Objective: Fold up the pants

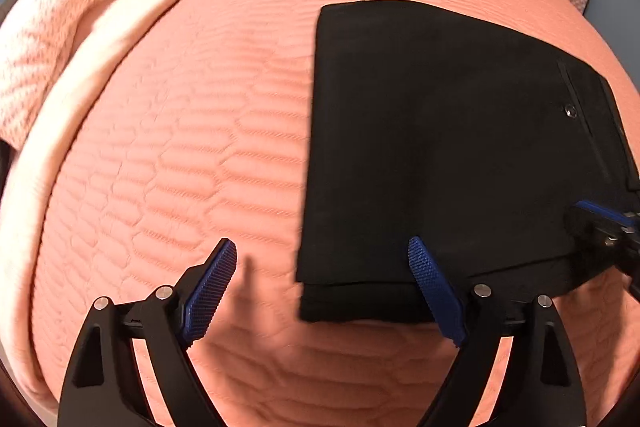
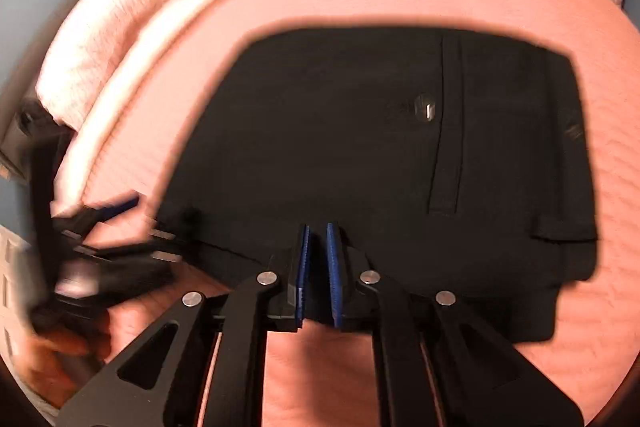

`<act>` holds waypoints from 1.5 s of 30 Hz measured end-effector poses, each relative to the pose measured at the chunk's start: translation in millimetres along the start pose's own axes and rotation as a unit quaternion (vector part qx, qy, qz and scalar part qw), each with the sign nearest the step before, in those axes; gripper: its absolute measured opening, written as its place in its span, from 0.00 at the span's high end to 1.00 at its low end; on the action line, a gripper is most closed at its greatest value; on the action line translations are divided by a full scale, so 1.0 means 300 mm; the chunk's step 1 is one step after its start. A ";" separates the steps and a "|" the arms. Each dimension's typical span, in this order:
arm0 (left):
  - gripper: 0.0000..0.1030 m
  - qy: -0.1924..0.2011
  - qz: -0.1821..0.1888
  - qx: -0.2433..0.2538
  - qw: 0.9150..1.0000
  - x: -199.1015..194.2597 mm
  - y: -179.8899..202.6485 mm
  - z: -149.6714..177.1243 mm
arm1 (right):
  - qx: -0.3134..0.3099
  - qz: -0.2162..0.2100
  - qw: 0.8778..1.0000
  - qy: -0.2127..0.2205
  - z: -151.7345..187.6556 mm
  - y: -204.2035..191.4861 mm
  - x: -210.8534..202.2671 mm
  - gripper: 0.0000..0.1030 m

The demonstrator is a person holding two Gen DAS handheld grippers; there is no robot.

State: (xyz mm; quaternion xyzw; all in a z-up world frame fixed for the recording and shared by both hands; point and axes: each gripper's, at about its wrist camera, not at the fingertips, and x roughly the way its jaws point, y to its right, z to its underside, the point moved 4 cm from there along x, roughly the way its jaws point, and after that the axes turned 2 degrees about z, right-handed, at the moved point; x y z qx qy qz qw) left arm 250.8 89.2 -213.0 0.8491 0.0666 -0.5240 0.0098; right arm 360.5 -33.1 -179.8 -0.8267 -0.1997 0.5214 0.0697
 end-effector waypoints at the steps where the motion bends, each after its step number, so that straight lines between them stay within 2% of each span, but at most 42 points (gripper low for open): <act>1: 0.16 0.002 0.000 0.001 1.000 -0.014 -0.026 0.005 | 0.019 -0.015 1.000 0.002 0.003 0.019 -0.016 0.95; 2: 0.16 0.006 -0.004 0.005 1.000 -0.025 -0.045 0.010 | 0.044 -0.005 0.999 0.002 0.011 0.043 -0.060 0.88; 3: 0.16 0.012 -0.008 0.006 1.000 -0.039 -0.064 0.016 | 0.055 0.013 0.998 0.019 0.006 0.048 -0.109 0.89; 4: 0.17 0.020 -0.019 0.006 1.000 -0.054 -0.083 0.021 | 0.053 0.012 0.998 0.035 -0.007 0.039 -0.147 0.89; 5: 0.17 0.029 -0.030 0.005 0.999 -0.062 -0.092 0.024 | 0.043 -0.007 0.998 0.052 -0.049 0.007 -0.183 0.89; 7: 0.17 0.033 -0.041 0.009 0.999 -0.050 -0.083 0.026 | 0.022 -0.021 0.997 0.066 -0.177 -0.066 -0.179 0.88; 10: 0.17 0.030 -0.052 0.007 0.998 -0.019 -0.073 0.040 | -0.022 -0.022 0.998 0.051 -0.358 -0.201 -0.039 0.88; 13: 0.16 0.024 -0.029 -0.019 0.999 -0.004 -0.099 0.040 | -0.053 -0.043 0.998 0.007 -0.493 -0.316 0.177 0.90; 14: 0.15 0.021 -0.021 -0.025 0.999 0.001 -0.110 0.039 | -0.075 -0.017 0.997 -0.008 -0.520 -0.330 0.258 0.91; 15: 0.14 0.020 -0.014 -0.029 0.999 0.004 -0.117 0.038 | -0.087 0.019 0.996 -0.019 -0.547 -0.360 0.342 0.99; 16: 0.13 0.020 -0.005 -0.028 0.999 0.012 -0.125 0.036 | -0.088 0.040 0.995 -0.026 -0.552 -0.342 0.387 1.00; 17: 0.09 0.020 -0.002 -0.027 0.999 0.018 -0.132 0.036 | -0.057 0.018 0.998 -0.015 -0.574 -0.278 0.379 1.00; 18: 0.07 0.021 0.000 -0.025 0.999 0.020 -0.139 0.037 | -0.036 0.046 0.998 -0.001 -0.592 -0.209 0.343 0.96; 19: 0.06 0.021 0.004 -0.024 0.999 0.026 -0.146 0.034 | -0.024 0.099 0.995 0.019 -0.604 -0.127 0.289 0.91; 20: 0.06 0.018 0.015 -0.027 0.999 0.028 -0.154 0.030 | -0.011 0.146 0.988 0.041 -0.599 -0.025 0.203 0.91; 23: 0.09 0.025 0.060 -0.059 0.996 0.002 -0.180 0.007 | 0.042 0.145 0.986 0.065 -0.492 0.214 -0.032 0.89; 24: 0.09 0.031 0.081 -0.074 0.993 -0.011 -0.187 -0.004 | 0.054 0.149 0.985 0.069 -0.443 0.278 -0.092 0.82; 25: 0.09 0.032 0.115 -0.093 0.989 -0.023 -0.199 -0.017 | 0.073 0.149 0.984 0.070 -0.363 0.353 -0.166 0.72; 26: 0.09 0.027 0.144 -0.106 0.983 -0.021 -0.203 -0.030 | 0.090 0.140 0.984 0.068 -0.299 0.419 -0.216 0.39; 27: 0.09 0.019 0.182 -0.124 0.975 -0.013 -0.203 -0.046 | 0.112 0.123 0.984 0.069 -0.226 0.476 -0.267 0.21; 28: 0.09 0.014 0.208 -0.135 0.969 -0.008 -0.202 -0.057 | 0.128 0.107 0.983 0.077 -0.163 0.512 -0.303 0.17; 29: 0.09 0.007 0.220 -0.144 0.965 -0.005 -0.200 -0.064 | 0.133 0.100 0.983 0.077 -0.121 0.518 -0.330 0.18; 32: 0.09 0.008 0.217 -0.151 0.964 -0.025 -0.183 -0.068 | 0.139 0.060 0.985 0.077 -0.013 0.502 -0.354 0.18; 35: 0.09 -0.009 0.204 -0.122 0.971 0.005 -0.114 -0.065 | 0.147 0.018 0.988 0.048 0.066 0.507 -0.313 0.18; 38: 0.09 -0.033 0.189 -0.104 0.976 0.067 -0.068 -0.049 | 0.174 -0.040 0.983 0.039 0.095 0.490 -0.219 0.17; 40: 0.09 -0.018 0.164 -0.082 0.983 0.073 -0.039 -0.060 | 0.170 -0.058 0.982 0.064 0.089 0.456 -0.194 0.17; 42: 0.07 -0.012 0.153 -0.065 0.986 0.088 -0.011 -0.076 | 0.182 -0.105 0.975 0.067 0.077 0.415 -0.140 0.17; 45: 0.05 0.006 0.153 -0.079 0.985 0.124 0.001 -0.103 | 0.168 -0.092 0.979 0.066 0.057 0.368 -0.090 0.17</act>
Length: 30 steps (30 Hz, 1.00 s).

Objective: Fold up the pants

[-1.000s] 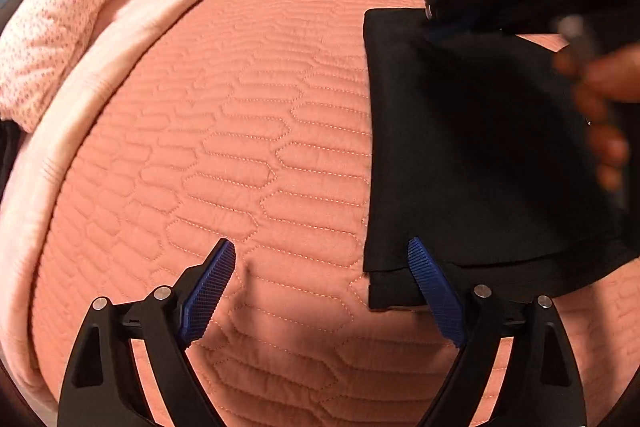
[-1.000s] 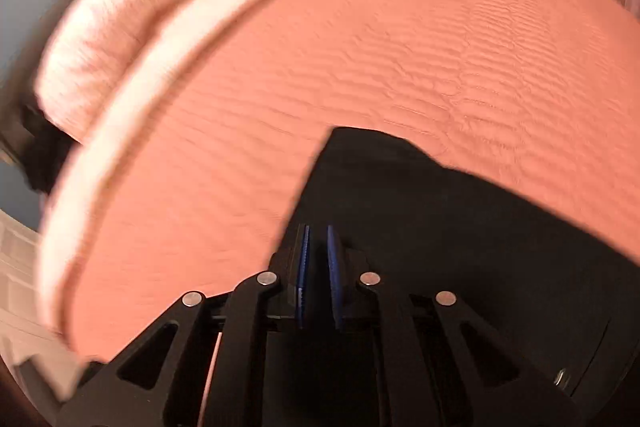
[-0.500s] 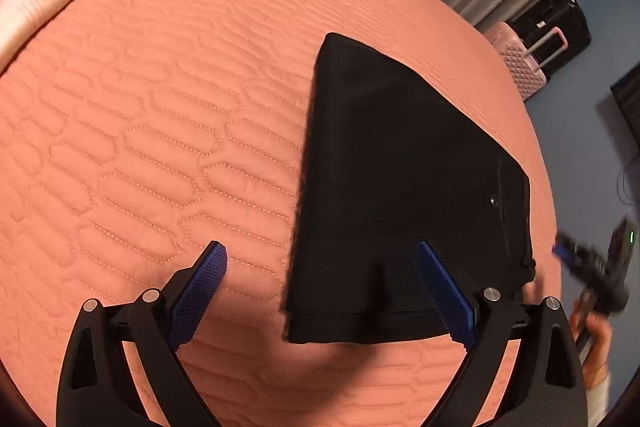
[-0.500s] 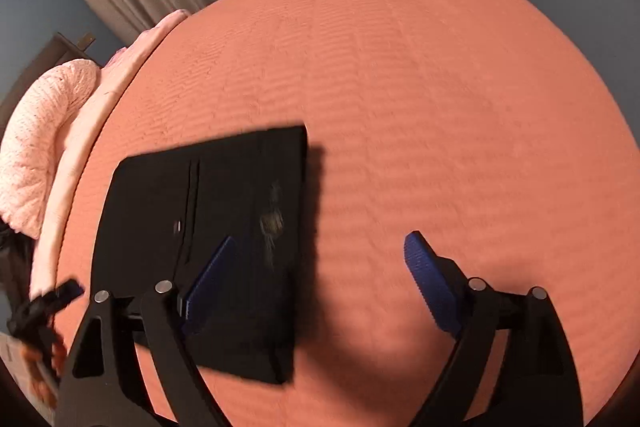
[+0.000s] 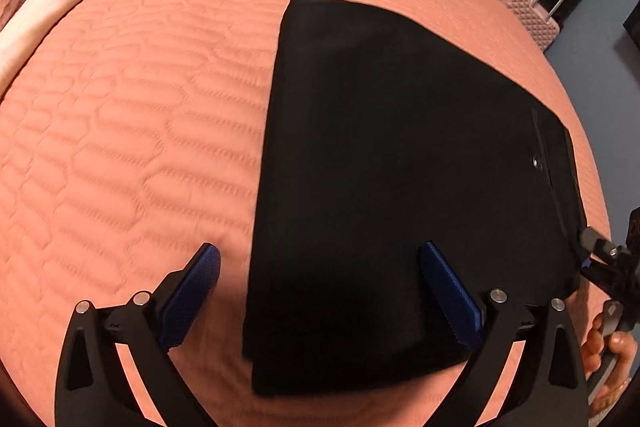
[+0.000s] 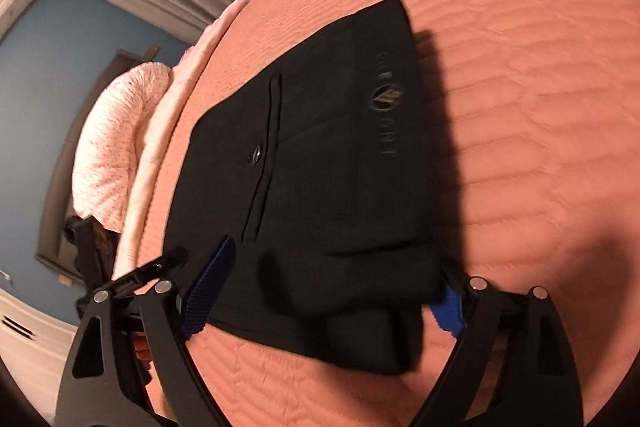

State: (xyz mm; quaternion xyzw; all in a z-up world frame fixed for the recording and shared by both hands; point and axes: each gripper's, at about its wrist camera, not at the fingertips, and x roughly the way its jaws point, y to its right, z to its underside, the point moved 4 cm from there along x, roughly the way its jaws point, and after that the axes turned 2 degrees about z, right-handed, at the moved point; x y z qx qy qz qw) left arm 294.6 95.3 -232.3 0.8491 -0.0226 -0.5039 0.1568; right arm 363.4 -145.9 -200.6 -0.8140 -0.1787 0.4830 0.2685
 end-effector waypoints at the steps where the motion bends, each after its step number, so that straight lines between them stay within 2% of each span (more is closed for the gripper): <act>1: 0.05 0.001 0.000 -0.003 1.000 0.013 0.002 -0.011 | 0.000 0.005 1.000 0.004 0.000 -0.009 0.010 0.17; 2: 0.07 -0.006 0.000 0.003 1.000 0.024 0.009 -0.018 | 0.000 0.009 1.000 0.010 -0.005 -0.021 0.020 0.18; 3: 0.11 -0.007 -0.005 0.011 1.000 0.027 0.021 -0.025 | 0.003 0.010 1.000 0.014 -0.007 -0.026 0.024 0.29; 4: 0.24 -0.006 -0.008 0.023 1.000 0.022 0.036 -0.037 | 0.007 0.013 1.000 0.017 -0.010 -0.028 0.022 0.42; 5: 0.52 -0.010 -0.004 0.031 0.999 0.016 0.047 -0.044 | 0.018 0.017 1.000 0.017 0.005 -0.016 0.014 0.64; 6: 0.66 -0.013 0.012 0.029 0.999 0.011 0.059 -0.051 | 0.038 -0.003 0.999 0.016 0.005 -0.007 0.010 0.73; 7: 0.79 -0.010 0.020 0.024 0.999 -0.003 0.066 -0.068 | 0.077 0.001 0.996 0.041 -0.003 0.002 0.004 0.74; 8: 0.84 -0.010 0.026 0.023 0.999 -0.015 0.077 -0.088 | 0.074 0.005 0.996 0.045 -0.003 -0.010 -0.003 0.76; 9: 0.85 -0.008 0.029 0.023 0.999 -0.021 0.086 -0.102 | 0.060 0.015 0.997 0.049 -0.009 -0.030 -0.018 0.77; 11: 0.86 0.005 0.037 0.034 0.999 -0.066 0.118 -0.157 | 0.048 0.008 0.997 0.068 -0.040 -0.093 -0.070 0.79; 14: 0.87 0.053 0.055 0.042 0.996 -0.196 0.171 -0.268 | 0.014 0.005 0.995 0.100 -0.106 -0.204 -0.174 0.81; 15: 0.87 0.057 0.066 0.069 0.994 -0.244 0.192 -0.300 | 0.005 0.002 0.994 0.113 -0.133 -0.246 -0.218 0.81; 18: 0.87 0.080 0.100 0.092 0.988 -0.396 0.226 -0.368 | -0.010 -0.005 0.990 0.139 -0.170 -0.333 -0.351 0.81; 21: 0.86 0.081 0.114 0.114 0.984 -0.498 0.238 -0.322 | -0.026 0.004 0.989 0.149 -0.115 -0.394 -0.468 0.81; 23: 0.84 0.057 0.112 0.116 0.985 -0.498 0.210 -0.223 | -0.031 0.022 0.989 0.145 -0.041 -0.397 -0.484 0.80; 24: 0.84 0.042 0.104 0.116 0.987 -0.471 0.196 -0.167 | -0.019 0.029 0.990 0.137 0.016 -0.364 -0.474 0.78; 25: 0.82 0.021 0.078 0.126 0.989 -0.402 0.174 -0.069 | -0.001 0.027 0.993 0.118 0.080 -0.314 -0.438 0.75; 26: 0.74 0.006 0.052 0.138 0.989 -0.342 0.165 -0.020 | 0.001 0.032 0.995 0.096 0.125 -0.277 -0.390 0.72; 27: 0.70 -0.021 0.011 0.156 0.987 -0.260 0.125 0.068 | 0.004 0.058 0.996 0.068 0.190 -0.215 -0.326 0.63; 28: 0.61 -0.051 -0.049 0.171 0.983 -0.163 0.078 0.152 | 0.020 0.114 0.993 0.027 0.284 -0.117 -0.254 0.62; 29: 0.57 -0.040 -0.063 0.178 0.981 -0.144 0.050 0.192 | 0.035 0.148 0.988 0.010 0.339 -0.060 -0.235 0.60; 30: 0.57 -0.010 -0.061 0.175 0.983 -0.182 0.040 0.195 | 0.070 0.106 0.991 0.031 0.394 -0.015 -0.267 0.60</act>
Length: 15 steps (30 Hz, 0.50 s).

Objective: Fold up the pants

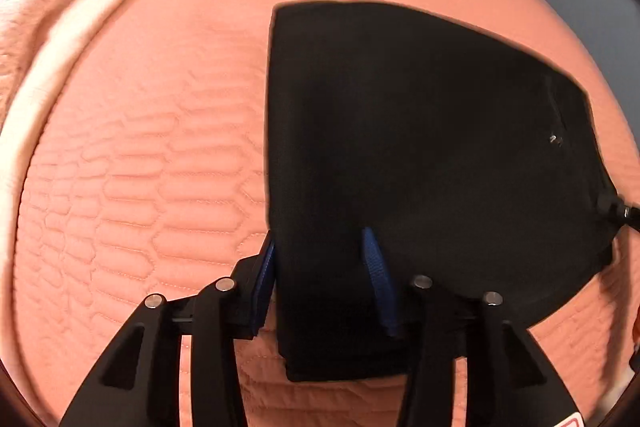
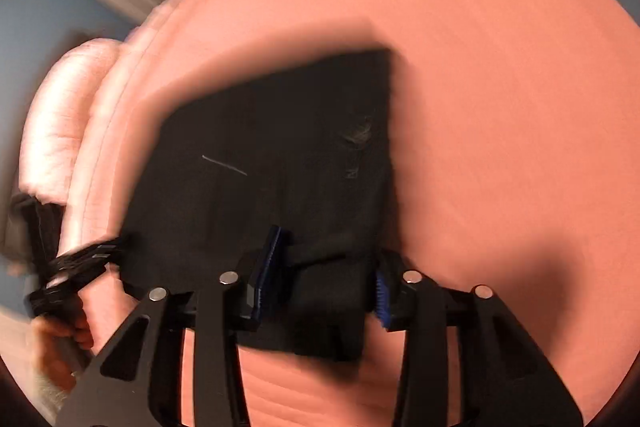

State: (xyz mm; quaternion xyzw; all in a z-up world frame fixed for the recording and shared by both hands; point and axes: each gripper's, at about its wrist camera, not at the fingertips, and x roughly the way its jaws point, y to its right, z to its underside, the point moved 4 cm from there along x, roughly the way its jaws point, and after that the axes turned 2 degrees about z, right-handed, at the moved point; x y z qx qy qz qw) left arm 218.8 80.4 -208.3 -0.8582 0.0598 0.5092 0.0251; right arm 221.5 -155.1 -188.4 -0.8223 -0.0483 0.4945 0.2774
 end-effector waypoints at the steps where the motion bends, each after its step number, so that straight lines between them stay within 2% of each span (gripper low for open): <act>1: 0.59 0.001 -0.040 0.003 0.999 -0.040 -0.018 -0.017 | 0.026 -0.022 0.999 0.018 0.014 0.023 -0.042 0.57; 2: 0.63 0.014 -0.067 0.009 0.998 -0.080 -0.028 -0.042 | 0.031 0.011 0.998 0.046 0.014 0.036 -0.106 0.55; 3: 0.63 0.046 -0.078 0.012 0.996 -0.145 -0.028 -0.092 | 0.008 0.050 0.995 0.088 -0.009 0.015 -0.178 0.55; 5: 0.62 0.075 -0.068 0.016 0.995 -0.205 0.004 -0.168 | -0.033 0.034 0.991 0.121 -0.075 -0.088 -0.240 0.59; 7: 0.60 0.094 -0.053 0.021 0.994 -0.204 0.071 -0.252 | -0.077 0.015 0.989 0.127 -0.152 -0.223 -0.229 0.59; 8: 0.59 0.090 -0.039 0.016 0.995 -0.170 0.100 -0.284 | -0.096 0.002 0.987 0.129 -0.187 -0.291 -0.203 0.59; 10: 0.57 0.051 -0.014 -0.005 0.999 -0.033 0.141 -0.345 | -0.127 -0.011 0.985 0.112 -0.244 -0.406 -0.108 0.59; 11: 0.60 0.036 -0.020 -0.016 0.999 0.037 0.147 -0.375 | -0.134 -0.014 0.985 0.110 -0.268 -0.435 -0.075 0.59; 14: 0.60 0.033 -0.031 -0.035 0.998 0.134 0.141 -0.447 | -0.157 -0.018 0.984 0.083 -0.336 -0.531 0.096 0.59; 15: 0.60 0.008 -0.041 -0.036 0.998 0.207 0.124 -0.468 | -0.160 -0.019 0.984 0.074 -0.352 -0.541 0.148 0.61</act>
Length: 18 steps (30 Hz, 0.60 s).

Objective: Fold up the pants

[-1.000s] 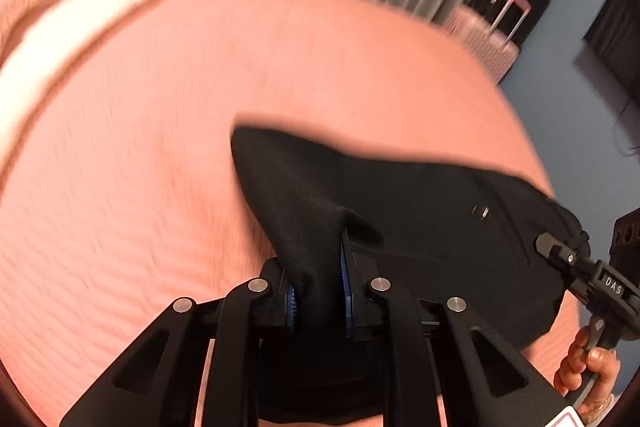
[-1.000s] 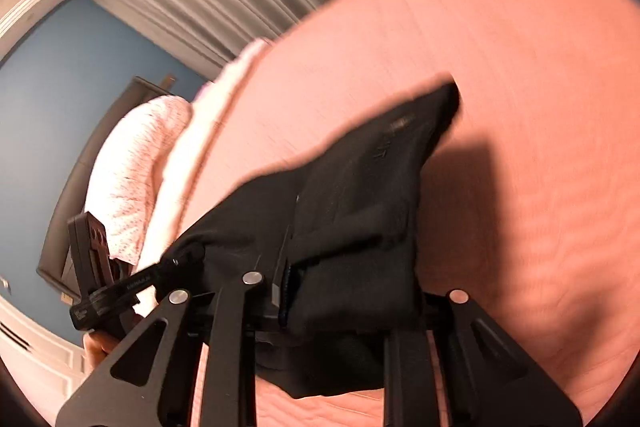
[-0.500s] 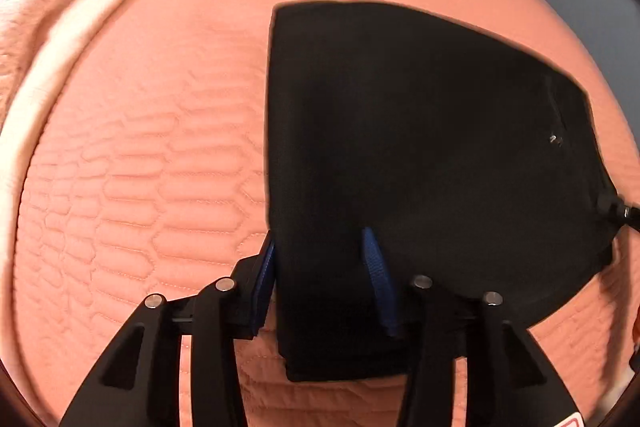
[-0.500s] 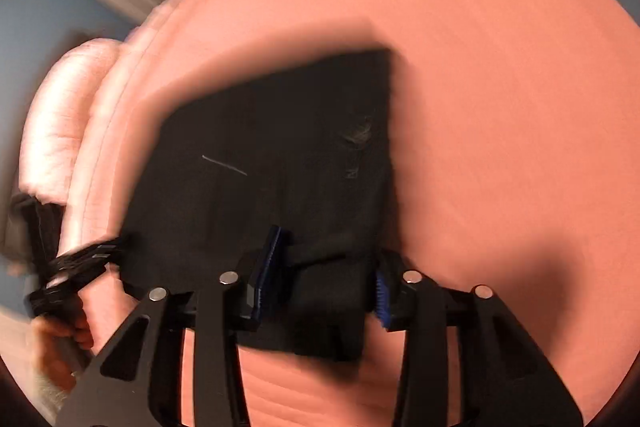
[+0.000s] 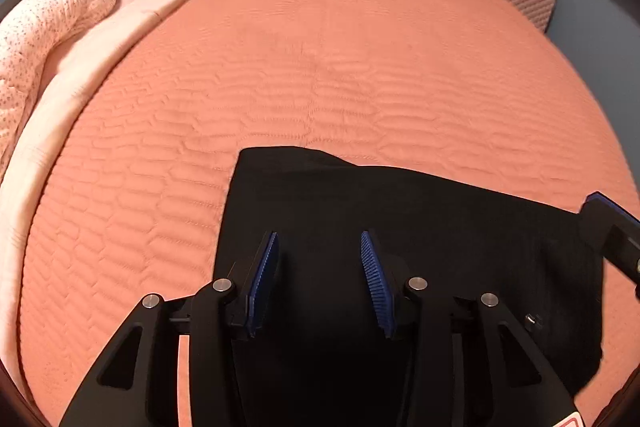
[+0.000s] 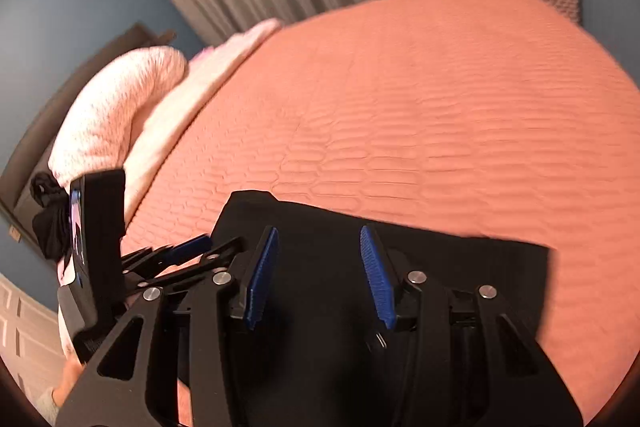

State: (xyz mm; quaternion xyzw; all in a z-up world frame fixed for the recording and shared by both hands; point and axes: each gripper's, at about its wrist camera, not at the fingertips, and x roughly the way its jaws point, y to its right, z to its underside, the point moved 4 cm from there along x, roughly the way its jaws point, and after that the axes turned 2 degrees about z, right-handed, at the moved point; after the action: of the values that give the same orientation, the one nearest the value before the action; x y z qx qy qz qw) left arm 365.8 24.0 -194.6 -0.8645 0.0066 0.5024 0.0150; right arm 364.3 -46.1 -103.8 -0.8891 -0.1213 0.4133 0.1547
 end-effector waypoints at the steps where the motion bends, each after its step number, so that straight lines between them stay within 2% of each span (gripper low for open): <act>1: 0.54 -0.014 -0.010 0.003 1.000 0.038 -0.038 0.031 | -0.008 0.008 1.000 -0.019 0.001 0.013 0.062 0.61; 2: 0.49 -0.018 -0.002 0.002 1.000 0.070 -0.058 0.044 | -0.018 0.046 0.998 -0.049 0.025 0.061 0.138 0.61; 3: 0.49 -0.013 0.020 -0.002 1.000 0.079 -0.085 0.033 | -0.014 0.085 0.994 -0.063 0.042 0.136 0.182 0.83; 4: 0.49 -0.012 0.022 0.000 1.000 0.058 -0.117 0.041 | 0.010 0.082 0.995 -0.059 0.057 0.211 0.180 0.88; 5: 0.59 -0.007 -0.003 0.005 1.000 0.028 -0.144 0.033 | 0.054 0.056 0.996 -0.046 0.060 0.268 0.136 0.91; 6: 0.59 0.009 -0.027 0.007 1.000 -0.012 -0.171 0.033 | 0.084 0.055 0.995 -0.030 0.057 0.298 0.081 0.85; 7: 0.59 0.039 -0.011 0.003 0.999 -0.080 -0.188 0.041 | 0.096 0.067 0.993 -0.013 0.063 0.309 0.018 0.85; 8: 0.58 0.046 0.012 -0.008 0.999 -0.123 -0.194 0.062 | 0.085 0.062 0.994 0.005 0.080 0.285 -0.046 0.85; 11: 0.54 0.026 0.047 -0.016 0.998 -0.145 -0.155 0.176 | 0.027 0.035 0.999 -0.018 0.191 0.166 -0.088 0.86; 12: 0.53 0.009 0.033 -0.006 0.999 -0.115 -0.127 0.211 | -0.001 0.048 0.998 -0.038 0.245 0.154 -0.064 0.87; 13: 0.52 -0.007 0.006 0.019 1.000 -0.053 -0.104 0.262 | -0.025 0.104 0.992 -0.069 0.313 0.187 -0.011 0.89; 14: 0.51 0.010 -0.005 0.033 0.999 -0.052 -0.101 0.270 | -0.012 0.097 0.993 -0.063 0.336 0.215 -0.003 0.90; 15: 0.51 0.014 -0.027 0.045 0.999 -0.076 -0.092 0.278 | 0.029 0.083 0.995 -0.054 0.347 0.245 -0.028 0.87; 16: 0.59 0.002 -0.038 0.047 0.998 -0.115 -0.075 0.277 | 0.072 0.079 0.993 -0.053 0.347 0.258 -0.067 0.84; 18: 0.51 0.038 -0.007 0.041 0.998 -0.231 -0.053 0.281 | 0.047 0.084 0.995 -0.013 0.340 0.192 -0.178 0.84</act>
State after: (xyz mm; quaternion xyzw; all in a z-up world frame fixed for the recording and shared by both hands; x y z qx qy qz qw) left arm 258.7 42.6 -175.8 -0.8815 0.0216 0.4687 0.0532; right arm 256.9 -99.8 -150.6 -0.8826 -0.0283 0.4412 0.1598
